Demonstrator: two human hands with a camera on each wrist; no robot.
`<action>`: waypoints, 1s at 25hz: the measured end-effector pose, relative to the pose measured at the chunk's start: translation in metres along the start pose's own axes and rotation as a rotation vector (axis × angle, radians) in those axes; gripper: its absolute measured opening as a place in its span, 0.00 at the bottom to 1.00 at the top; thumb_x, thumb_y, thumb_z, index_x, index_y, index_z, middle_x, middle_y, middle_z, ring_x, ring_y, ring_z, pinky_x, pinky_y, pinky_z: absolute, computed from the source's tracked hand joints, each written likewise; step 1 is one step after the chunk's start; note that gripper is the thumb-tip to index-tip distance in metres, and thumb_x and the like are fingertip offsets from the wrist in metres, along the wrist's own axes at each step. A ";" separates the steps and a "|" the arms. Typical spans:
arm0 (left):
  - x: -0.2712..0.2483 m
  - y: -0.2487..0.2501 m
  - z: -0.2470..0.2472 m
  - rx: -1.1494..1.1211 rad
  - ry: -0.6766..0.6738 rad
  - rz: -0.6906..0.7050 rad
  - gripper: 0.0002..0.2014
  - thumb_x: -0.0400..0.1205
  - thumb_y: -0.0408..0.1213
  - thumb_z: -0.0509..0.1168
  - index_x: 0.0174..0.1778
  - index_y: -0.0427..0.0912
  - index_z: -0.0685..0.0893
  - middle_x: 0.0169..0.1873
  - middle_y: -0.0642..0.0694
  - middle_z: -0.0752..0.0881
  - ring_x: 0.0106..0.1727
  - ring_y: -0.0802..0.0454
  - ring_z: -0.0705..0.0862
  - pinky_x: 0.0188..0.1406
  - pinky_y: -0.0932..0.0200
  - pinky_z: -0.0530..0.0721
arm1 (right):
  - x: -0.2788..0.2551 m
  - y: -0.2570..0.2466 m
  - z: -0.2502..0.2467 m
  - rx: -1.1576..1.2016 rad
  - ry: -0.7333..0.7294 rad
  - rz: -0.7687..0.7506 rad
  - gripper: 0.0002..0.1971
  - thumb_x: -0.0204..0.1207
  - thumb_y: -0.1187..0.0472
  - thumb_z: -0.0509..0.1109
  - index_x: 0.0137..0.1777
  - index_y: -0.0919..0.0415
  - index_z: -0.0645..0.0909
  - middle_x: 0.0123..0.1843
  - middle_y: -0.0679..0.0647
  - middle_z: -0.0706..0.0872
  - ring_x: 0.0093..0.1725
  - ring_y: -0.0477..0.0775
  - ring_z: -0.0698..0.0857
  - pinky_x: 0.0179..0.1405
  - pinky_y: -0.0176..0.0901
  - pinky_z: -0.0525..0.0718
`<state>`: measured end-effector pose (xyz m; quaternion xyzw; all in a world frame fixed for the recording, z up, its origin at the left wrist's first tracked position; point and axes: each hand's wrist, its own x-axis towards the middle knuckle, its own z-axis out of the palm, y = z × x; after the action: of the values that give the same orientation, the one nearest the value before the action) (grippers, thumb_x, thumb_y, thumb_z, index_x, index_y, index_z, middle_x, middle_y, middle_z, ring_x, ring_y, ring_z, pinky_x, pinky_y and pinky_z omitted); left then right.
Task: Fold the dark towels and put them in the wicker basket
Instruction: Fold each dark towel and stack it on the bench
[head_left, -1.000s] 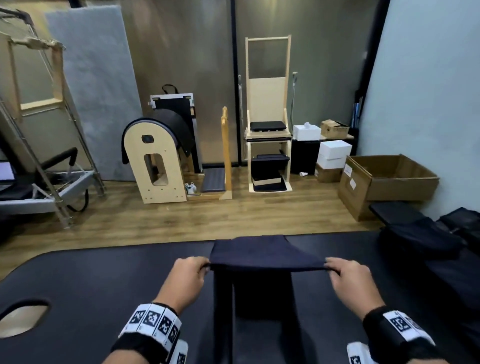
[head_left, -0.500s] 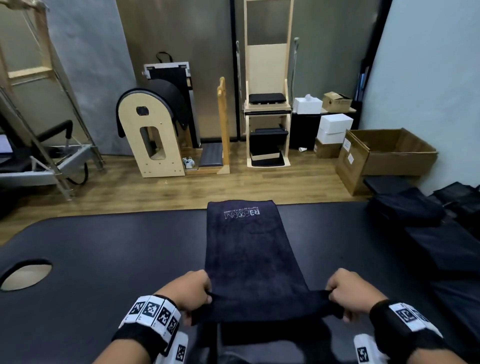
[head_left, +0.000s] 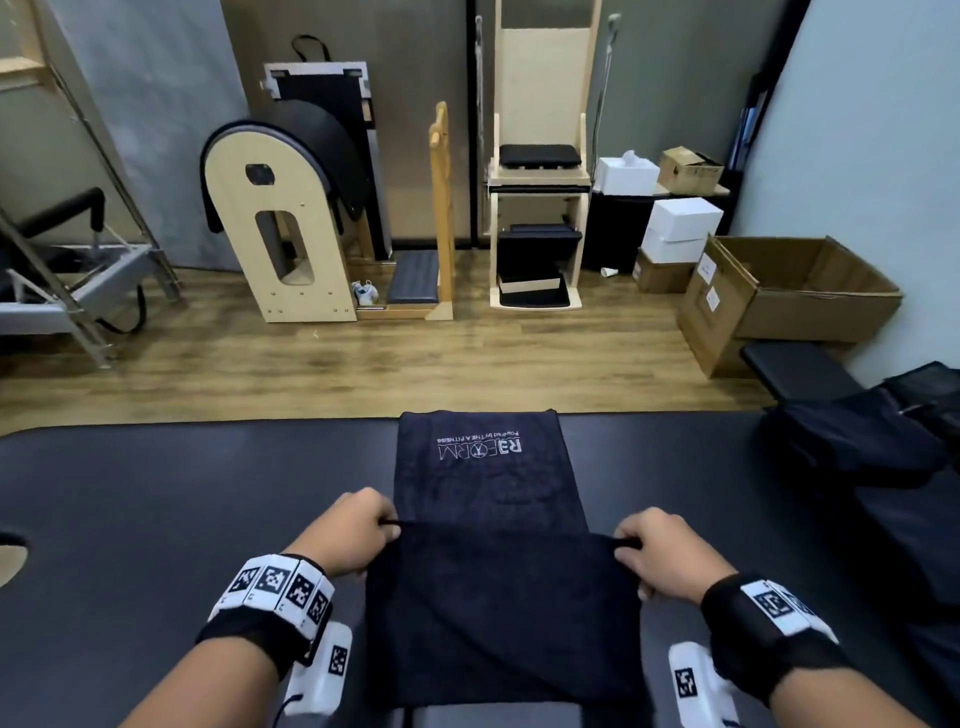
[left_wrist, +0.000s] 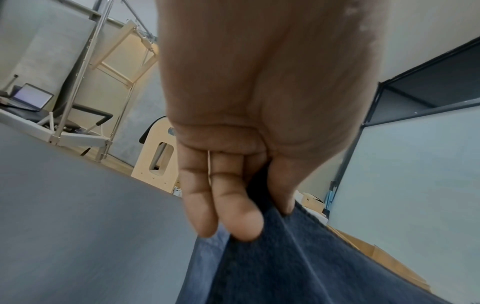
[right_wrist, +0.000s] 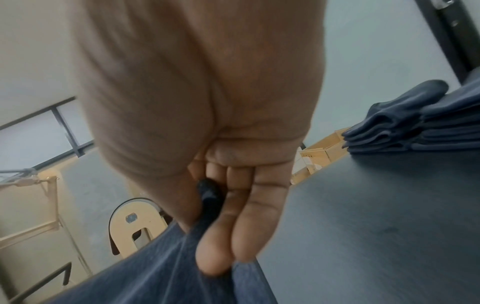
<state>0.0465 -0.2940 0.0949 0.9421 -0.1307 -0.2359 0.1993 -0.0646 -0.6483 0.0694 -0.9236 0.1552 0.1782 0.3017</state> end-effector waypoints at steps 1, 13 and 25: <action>0.020 -0.003 -0.007 -0.012 0.026 0.002 0.14 0.83 0.35 0.64 0.30 0.45 0.82 0.20 0.45 0.86 0.21 0.48 0.86 0.27 0.60 0.83 | 0.016 -0.007 -0.007 -0.010 0.030 -0.009 0.08 0.79 0.64 0.68 0.39 0.57 0.85 0.32 0.58 0.91 0.25 0.52 0.90 0.32 0.47 0.92; 0.253 -0.044 -0.065 0.021 0.070 -0.003 0.09 0.83 0.36 0.65 0.37 0.43 0.85 0.27 0.41 0.88 0.26 0.48 0.86 0.32 0.58 0.83 | 0.246 -0.065 -0.061 -0.161 0.224 -0.052 0.03 0.77 0.59 0.75 0.47 0.51 0.91 0.46 0.52 0.93 0.54 0.58 0.89 0.54 0.40 0.80; 0.376 -0.073 -0.004 -0.028 -0.011 -0.152 0.05 0.84 0.36 0.64 0.44 0.41 0.83 0.42 0.41 0.85 0.48 0.43 0.82 0.46 0.60 0.72 | 0.412 -0.023 -0.012 -0.206 -0.069 -0.018 0.06 0.84 0.60 0.68 0.55 0.60 0.84 0.49 0.56 0.83 0.56 0.62 0.85 0.49 0.43 0.75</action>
<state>0.3808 -0.3555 -0.0816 0.9451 -0.0568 -0.2573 0.1931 0.3136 -0.7117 -0.0845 -0.9444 0.1173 0.2221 0.2121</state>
